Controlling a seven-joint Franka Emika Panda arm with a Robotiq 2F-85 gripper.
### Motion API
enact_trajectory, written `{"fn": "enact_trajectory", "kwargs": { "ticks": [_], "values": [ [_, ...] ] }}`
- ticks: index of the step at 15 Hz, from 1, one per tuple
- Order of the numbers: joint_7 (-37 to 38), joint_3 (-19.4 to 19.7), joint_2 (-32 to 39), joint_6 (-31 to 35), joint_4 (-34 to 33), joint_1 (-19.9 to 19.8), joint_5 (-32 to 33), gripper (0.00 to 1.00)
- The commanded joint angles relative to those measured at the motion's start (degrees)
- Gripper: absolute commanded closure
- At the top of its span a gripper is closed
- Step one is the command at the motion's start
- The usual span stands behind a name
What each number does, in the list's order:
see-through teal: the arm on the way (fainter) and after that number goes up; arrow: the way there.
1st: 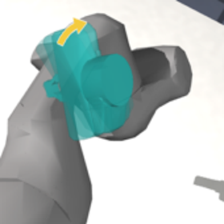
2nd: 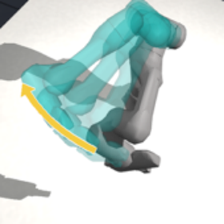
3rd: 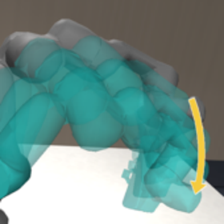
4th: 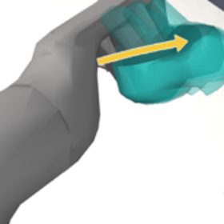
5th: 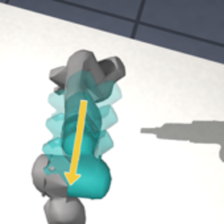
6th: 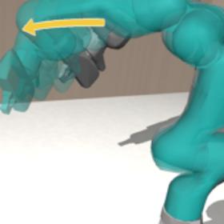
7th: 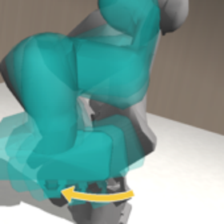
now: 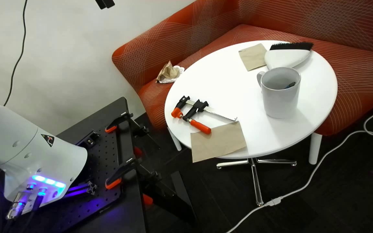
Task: Put the pen on the table
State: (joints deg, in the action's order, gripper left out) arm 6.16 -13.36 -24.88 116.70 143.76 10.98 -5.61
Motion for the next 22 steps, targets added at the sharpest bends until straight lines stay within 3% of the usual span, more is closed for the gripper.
{"fn": "enact_trajectory", "kwargs": {
  "ticks": [1,6,13,18,22],
  "values": [
    [3.7,0.3,1.1,3.6,-0.3,-1.4,1.4,0.00],
    [11.9,1.4,4.7,12.0,-2.3,-5.8,2.6,0.00],
    [31.3,1.3,14.9,23.2,-7.1,-12.9,7.4,0.00],
    [51.2,3.5,23.5,29.6,-10.7,-14.8,18.2,0.00],
    [69.6,7.9,27.3,27.7,-12.5,-13.0,29.7,0.00]
  ]
}}
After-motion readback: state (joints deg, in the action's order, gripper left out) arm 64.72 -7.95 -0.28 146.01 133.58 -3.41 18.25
